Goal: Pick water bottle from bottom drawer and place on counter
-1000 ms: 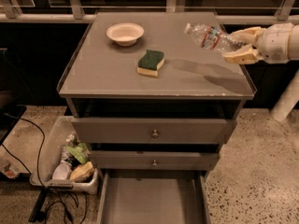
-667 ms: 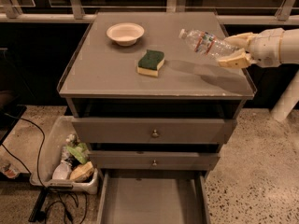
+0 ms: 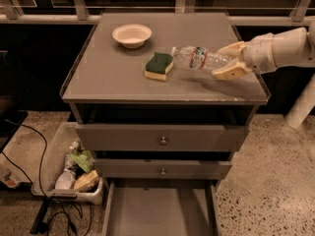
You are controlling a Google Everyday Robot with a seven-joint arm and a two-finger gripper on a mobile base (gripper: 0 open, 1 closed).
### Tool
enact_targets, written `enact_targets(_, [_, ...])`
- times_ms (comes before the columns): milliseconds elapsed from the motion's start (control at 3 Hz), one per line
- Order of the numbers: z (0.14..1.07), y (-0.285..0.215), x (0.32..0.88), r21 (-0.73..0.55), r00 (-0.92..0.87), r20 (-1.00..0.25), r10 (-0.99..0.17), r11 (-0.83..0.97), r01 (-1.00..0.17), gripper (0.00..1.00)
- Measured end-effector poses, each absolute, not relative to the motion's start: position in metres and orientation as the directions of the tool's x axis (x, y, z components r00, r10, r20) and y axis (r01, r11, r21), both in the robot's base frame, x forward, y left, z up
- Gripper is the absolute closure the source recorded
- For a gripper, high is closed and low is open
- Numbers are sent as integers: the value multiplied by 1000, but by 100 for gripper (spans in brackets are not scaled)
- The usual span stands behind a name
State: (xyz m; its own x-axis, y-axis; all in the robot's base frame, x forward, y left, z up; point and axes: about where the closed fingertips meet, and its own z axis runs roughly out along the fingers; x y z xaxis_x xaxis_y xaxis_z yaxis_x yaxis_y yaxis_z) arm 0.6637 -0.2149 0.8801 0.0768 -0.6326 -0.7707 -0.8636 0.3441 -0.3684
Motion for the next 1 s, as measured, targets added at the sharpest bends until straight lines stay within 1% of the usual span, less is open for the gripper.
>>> enact_targets(333, [866,-209,665,-336,50,-761,-646,328,-883,100])
enact_targets(1000, [849,-226,667,-300,-21,-753,-658,370,-879,100])
